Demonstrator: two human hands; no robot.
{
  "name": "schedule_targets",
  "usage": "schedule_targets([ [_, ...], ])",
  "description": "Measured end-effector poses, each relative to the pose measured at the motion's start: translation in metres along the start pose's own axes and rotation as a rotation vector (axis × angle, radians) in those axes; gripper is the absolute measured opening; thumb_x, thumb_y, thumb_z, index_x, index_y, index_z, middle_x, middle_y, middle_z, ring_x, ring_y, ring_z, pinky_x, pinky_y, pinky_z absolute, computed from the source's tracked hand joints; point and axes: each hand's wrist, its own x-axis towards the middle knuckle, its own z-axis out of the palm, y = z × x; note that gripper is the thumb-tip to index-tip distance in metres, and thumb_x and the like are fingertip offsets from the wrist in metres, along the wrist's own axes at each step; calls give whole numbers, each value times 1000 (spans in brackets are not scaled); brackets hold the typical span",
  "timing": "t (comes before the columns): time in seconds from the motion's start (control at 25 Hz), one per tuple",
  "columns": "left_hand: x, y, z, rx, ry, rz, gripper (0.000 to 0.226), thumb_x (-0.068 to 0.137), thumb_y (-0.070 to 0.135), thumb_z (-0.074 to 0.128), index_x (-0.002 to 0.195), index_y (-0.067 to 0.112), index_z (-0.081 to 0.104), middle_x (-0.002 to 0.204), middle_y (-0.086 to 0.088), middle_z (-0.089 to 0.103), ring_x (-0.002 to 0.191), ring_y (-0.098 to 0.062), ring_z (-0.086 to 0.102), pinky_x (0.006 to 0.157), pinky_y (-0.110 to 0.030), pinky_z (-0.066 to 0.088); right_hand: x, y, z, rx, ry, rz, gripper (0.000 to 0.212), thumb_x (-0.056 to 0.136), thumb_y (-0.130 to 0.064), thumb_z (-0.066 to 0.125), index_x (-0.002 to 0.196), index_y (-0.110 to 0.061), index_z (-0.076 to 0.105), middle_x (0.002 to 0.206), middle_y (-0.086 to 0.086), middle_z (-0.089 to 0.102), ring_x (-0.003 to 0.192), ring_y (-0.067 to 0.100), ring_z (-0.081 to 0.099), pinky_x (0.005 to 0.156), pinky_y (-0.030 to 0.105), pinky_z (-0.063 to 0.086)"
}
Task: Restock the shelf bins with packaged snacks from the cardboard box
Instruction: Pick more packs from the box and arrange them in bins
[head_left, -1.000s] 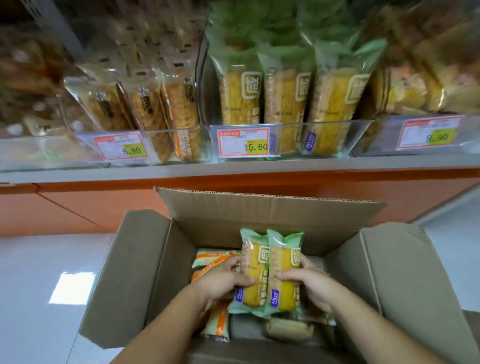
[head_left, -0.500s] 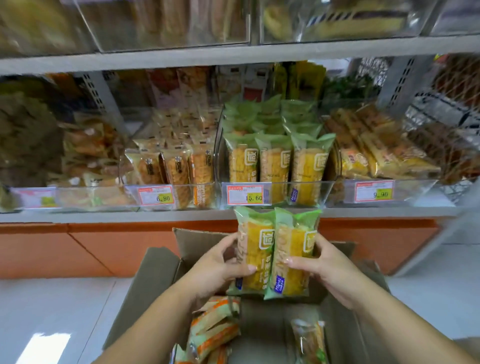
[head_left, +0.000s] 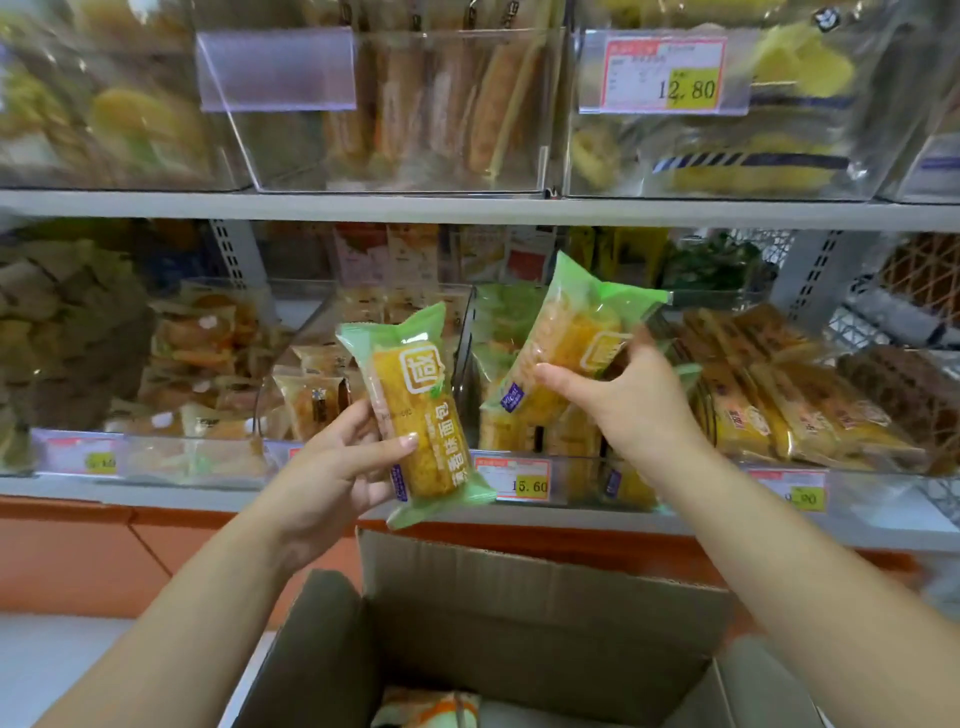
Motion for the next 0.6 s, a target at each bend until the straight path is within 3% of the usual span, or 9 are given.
schedule_targets([
  [0.08,6,-4,-4,23,-9,-46,58,77,5,68,132,19,55,123,-6,69,116,-24,65,103,-49,46,7,10,22,-161,-77,51,55,70,-46,82,110,-27,50,102,-16,61,90,2,59,77,18,45],
  [0.2,13,-8,-5,19,-28,-79,61,76,2,70,132,19,52,121,-6,70,114,-24,66,103,-49,46,22,21,37,-327,-115,95,68,65,-55,81,118,-23,52,113,-7,63,104,14,60,90,32,50],
  [0.32,15,-8,-7,13,-36,-95,59,77,3,71,130,22,54,119,-6,71,112,-24,67,103,-50,46,35,18,35,-387,-249,114,69,59,-62,79,116,-29,60,108,-13,68,101,9,63,88,29,52],
  [0.44,16,-7,-9,2,-51,-100,54,79,6,66,129,21,55,118,-6,71,111,-23,67,99,-46,49,36,15,33,-367,-356,119,53,66,-51,82,113,-32,63,104,-15,69,97,5,63,79,20,48],
  [0.6,20,-11,-8,-25,-131,-114,54,82,9,72,132,19,55,122,-10,69,114,-27,66,93,-44,56,30,26,39,-377,-349,159,79,68,-44,83,132,-27,42,121,-11,61,109,11,58,95,29,47],
])
